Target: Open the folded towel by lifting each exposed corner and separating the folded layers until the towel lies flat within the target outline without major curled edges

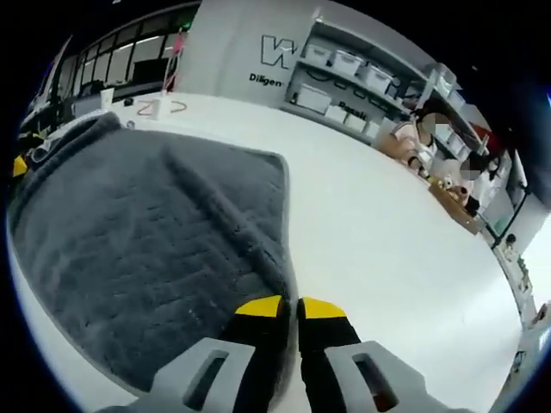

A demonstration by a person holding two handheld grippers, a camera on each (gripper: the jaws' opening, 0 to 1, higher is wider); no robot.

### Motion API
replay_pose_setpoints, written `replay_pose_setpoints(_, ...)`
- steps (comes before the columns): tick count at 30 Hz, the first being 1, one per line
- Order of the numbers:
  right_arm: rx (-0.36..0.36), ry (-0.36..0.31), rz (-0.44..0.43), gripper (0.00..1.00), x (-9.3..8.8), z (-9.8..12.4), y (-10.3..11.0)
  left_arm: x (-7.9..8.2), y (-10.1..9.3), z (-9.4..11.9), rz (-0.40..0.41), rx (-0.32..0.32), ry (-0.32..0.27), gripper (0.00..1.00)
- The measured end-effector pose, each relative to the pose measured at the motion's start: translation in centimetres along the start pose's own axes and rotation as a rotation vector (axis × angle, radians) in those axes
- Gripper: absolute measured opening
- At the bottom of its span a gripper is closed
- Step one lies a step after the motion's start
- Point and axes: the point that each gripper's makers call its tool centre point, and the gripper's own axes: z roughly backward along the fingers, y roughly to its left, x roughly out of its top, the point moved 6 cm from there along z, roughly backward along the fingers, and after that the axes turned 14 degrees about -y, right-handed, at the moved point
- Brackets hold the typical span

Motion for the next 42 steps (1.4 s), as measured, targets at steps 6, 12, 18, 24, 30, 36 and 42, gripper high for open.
replay_pose_setpoints(6,-0.026,0.007,-0.012,0.0,-0.4,0.2,-0.8,0.0,0.0,0.0,0.002,0.003,0.003,0.91)
replay_pose_setpoints(12,-0.058,0.009,-0.029,0.0,-0.9,0.6,-1.7,-0.1,0.0,0.0,0.006,0.004,0.003,0.91)
replay_pose_setpoints(18,-0.082,0.015,-0.032,0.0,-1.2,0.7,-2.2,-0.1,-0.1,0.0,0.007,0.001,0.001,0.9)
replay_pose_setpoints(24,-0.102,0.02,-0.033,0.0,-1.5,0.9,-2.8,0.0,-0.1,0.0,0.006,0.0,-0.004,0.9)
replay_pose_setpoints(30,-0.158,0.045,-0.015,0.0,-2.0,1.2,-3.9,0.3,-0.1,0.2,-0.006,0.002,-0.015,0.91)
replay_pose_setpoints(36,-0.194,0.058,-0.012,0.0,-2.4,1.5,-4.7,0.4,0.0,0.4,-0.013,0.007,-0.014,0.91)
replay_pose_setpoints(42,-0.219,0.071,0.014,0.03,-2.4,1.5,-4.9,0.5,-0.1,0.4,-0.02,0.004,-0.021,0.91)
